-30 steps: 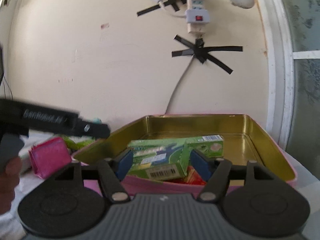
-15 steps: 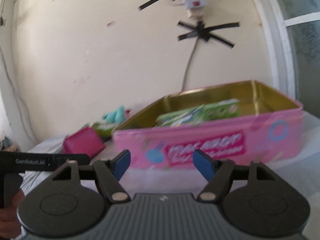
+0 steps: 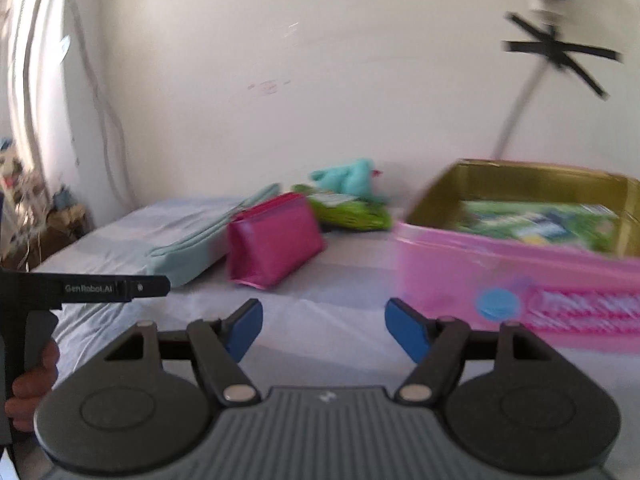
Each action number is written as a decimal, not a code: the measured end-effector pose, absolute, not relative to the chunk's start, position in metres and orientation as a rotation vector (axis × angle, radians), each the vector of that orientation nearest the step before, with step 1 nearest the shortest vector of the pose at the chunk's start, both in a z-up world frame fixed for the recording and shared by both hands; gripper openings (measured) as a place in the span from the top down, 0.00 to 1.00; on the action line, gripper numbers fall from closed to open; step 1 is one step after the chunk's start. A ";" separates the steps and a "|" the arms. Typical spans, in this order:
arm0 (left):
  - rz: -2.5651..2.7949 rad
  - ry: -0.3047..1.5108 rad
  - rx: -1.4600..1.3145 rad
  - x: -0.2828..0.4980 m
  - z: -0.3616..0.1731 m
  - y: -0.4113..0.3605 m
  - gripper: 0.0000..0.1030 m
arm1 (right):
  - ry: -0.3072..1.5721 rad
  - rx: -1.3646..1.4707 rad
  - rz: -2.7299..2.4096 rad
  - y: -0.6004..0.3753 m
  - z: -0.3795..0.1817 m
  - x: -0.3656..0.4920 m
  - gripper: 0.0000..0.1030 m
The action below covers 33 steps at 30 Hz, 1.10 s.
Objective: Organize objects
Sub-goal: 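Move the right tool toward the pink zippered pouch, then grasp the pink pouch with the right gripper and lift it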
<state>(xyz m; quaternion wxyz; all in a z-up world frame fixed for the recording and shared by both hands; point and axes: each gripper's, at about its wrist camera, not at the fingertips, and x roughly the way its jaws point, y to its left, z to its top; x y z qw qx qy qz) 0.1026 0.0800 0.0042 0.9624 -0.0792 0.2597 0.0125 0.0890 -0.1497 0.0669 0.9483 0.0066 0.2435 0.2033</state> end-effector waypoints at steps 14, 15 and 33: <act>-0.050 0.466 -0.227 0.097 0.005 0.088 0.26 | 0.536 -0.148 0.404 -0.077 0.054 0.155 0.84; -0.051 0.466 -0.229 0.097 0.004 0.088 0.26 | 0.532 -0.147 0.400 -0.079 0.053 0.153 0.86; 0.002 0.470 -0.084 0.093 0.003 0.070 0.26 | 0.489 -0.160 0.372 -0.165 0.056 0.037 0.89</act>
